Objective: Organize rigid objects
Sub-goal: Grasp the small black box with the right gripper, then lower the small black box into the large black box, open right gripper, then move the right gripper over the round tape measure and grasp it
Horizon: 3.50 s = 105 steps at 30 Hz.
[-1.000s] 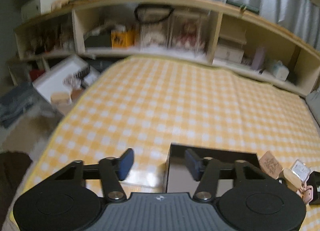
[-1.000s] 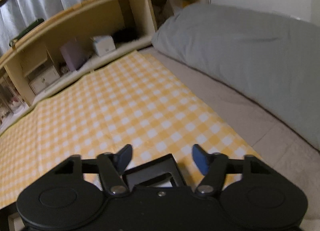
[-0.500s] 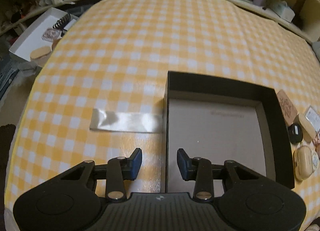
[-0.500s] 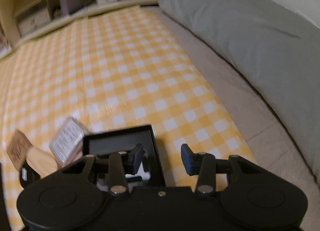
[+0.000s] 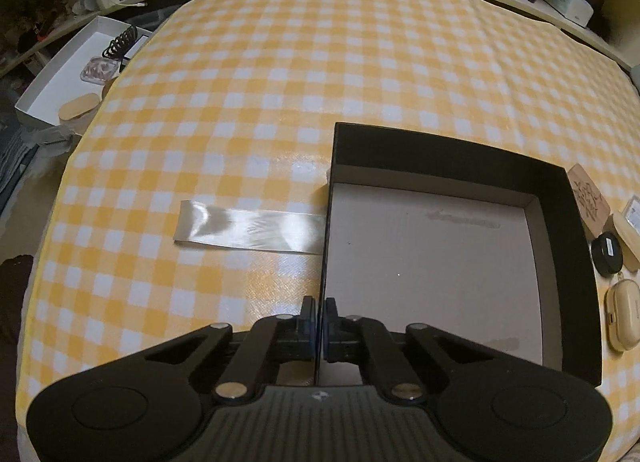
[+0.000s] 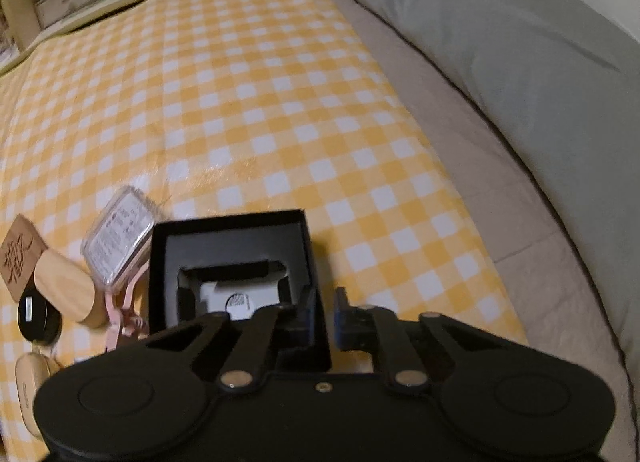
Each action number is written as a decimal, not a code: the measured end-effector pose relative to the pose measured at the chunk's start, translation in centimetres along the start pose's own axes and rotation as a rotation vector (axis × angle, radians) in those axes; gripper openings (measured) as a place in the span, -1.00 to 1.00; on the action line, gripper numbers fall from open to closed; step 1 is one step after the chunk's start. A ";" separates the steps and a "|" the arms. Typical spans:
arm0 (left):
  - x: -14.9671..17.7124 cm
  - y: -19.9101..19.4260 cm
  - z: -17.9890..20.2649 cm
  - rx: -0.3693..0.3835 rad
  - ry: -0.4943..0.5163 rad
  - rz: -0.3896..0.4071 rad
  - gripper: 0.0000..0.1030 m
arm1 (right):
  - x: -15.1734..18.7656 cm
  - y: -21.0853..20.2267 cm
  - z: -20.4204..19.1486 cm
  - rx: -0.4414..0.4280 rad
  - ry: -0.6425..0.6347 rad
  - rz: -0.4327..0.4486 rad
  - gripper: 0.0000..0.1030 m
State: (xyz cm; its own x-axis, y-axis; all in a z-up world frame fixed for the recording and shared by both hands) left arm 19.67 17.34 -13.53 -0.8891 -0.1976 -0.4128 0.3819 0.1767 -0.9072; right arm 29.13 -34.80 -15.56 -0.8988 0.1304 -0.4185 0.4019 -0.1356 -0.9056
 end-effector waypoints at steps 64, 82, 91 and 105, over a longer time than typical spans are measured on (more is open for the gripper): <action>0.4 0.5 -0.5 0.098 -0.006 0.041 -0.90 | 6.7 -6.9 -35.4 -0.505 -0.049 -0.038 -0.93; 0.9 0.5 -0.5 0.115 -0.010 0.033 -0.89 | 6.5 -7.4 -34.7 -0.638 -0.055 -0.019 0.09; 1.1 0.5 -0.9 0.113 -0.015 0.011 -0.89 | 5.5 -11.9 -31.6 -0.688 -0.191 0.016 0.28; 2.8 0.3 -0.4 0.086 0.024 -0.027 -0.88 | 3.6 -15.3 -23.0 -0.655 -0.282 0.196 0.53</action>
State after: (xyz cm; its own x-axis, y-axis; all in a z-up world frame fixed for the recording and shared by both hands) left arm 17.17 17.23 -14.89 -0.9048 -0.1773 -0.3872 0.3773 0.0878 -0.9219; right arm 23.73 -9.71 -4.83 -0.7752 -0.1048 -0.6229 0.5024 0.4954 -0.7086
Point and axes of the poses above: each gripper's, at about its wrist camera, not at the fingertips, and y roughly the way its jaws point, z to its right, x to its underside, the point moved 4 cm from there along y, roughly the way its jaws point, and after that the axes turned 3 degrees about -x, right-handed, at the moved point
